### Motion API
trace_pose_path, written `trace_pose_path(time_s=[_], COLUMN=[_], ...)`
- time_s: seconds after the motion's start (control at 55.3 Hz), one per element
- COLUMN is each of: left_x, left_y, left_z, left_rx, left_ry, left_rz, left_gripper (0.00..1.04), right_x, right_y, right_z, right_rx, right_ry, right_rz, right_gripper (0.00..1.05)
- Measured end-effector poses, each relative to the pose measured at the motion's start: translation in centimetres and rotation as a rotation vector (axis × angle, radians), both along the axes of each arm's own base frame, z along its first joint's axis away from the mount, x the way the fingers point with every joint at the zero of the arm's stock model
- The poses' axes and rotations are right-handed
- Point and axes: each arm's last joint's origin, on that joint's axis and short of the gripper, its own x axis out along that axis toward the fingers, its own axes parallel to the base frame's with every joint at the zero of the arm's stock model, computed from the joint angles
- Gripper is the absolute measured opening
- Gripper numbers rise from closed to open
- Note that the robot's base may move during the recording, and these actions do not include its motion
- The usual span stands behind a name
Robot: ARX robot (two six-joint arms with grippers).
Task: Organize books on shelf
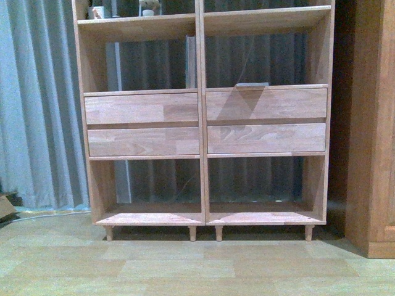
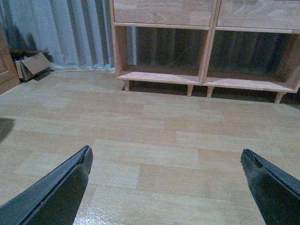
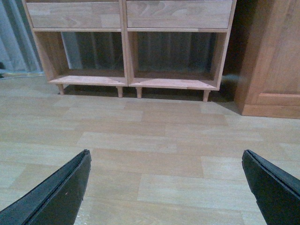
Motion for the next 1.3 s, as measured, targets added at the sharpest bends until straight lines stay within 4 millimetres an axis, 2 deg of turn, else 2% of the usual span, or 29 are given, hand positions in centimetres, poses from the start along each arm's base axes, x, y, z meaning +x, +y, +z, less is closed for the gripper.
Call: trace_pose_path(time_s=[1.302], left_x=[0.00], left_y=[0.00], left_z=[0.00], left_rx=[0.000], left_ry=[0.000], left_rz=[0.000], left_gripper=[0.98], right_x=[0.00], right_y=[0.00], right_z=[0.00], right_rx=[0.000], right_ry=[0.000], right_rz=[0.000], right_gripper=[0.98])
